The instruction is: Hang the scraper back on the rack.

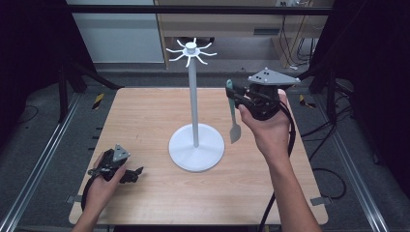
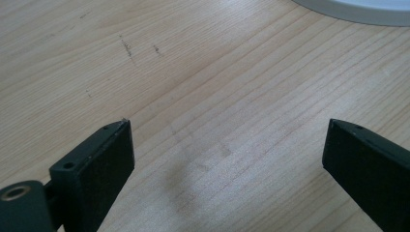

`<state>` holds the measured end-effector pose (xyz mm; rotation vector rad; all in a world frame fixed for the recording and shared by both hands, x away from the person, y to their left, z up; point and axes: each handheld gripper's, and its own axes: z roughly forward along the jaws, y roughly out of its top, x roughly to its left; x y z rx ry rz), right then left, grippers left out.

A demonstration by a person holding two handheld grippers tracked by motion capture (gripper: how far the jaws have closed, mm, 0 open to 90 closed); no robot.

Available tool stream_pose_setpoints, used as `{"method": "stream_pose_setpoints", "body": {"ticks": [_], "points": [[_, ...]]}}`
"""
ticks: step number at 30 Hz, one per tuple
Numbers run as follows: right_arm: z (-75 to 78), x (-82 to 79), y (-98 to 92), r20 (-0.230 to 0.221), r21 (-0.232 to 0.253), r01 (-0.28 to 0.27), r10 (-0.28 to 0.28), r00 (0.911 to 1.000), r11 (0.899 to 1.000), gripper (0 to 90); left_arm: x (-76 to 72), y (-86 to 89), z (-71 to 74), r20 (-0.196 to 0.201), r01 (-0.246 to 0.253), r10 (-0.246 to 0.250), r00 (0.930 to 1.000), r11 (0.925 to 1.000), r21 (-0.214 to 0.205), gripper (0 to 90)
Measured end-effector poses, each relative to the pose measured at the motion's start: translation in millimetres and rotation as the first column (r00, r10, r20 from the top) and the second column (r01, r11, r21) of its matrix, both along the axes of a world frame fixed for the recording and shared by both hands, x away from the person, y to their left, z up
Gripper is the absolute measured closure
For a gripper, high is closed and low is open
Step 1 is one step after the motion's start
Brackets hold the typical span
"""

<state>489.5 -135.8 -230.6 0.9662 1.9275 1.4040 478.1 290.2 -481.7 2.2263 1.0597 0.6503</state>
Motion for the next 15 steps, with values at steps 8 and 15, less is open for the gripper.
{"method": "stream_pose_setpoints", "body": {"ticks": [8, 15], "points": [[7.9, -1.4, 5.7, 0.018, 0.023, -0.009, 0.009, 0.9998, 1.0, 74.9, 0.0, 0.0, 0.0, 0.0, 0.001, -0.001, 1.0, 1.0, 0.0, 4.1], [16.4, -4.6, 13.2, 0.04, 0.027, -0.024, 0.023, 0.9989, 0.999, 75.0, 0.0, 0.1, 0.3, -0.001, 0.0, 0.0, 1.0, 1.0, -0.001, 4.1]]}}
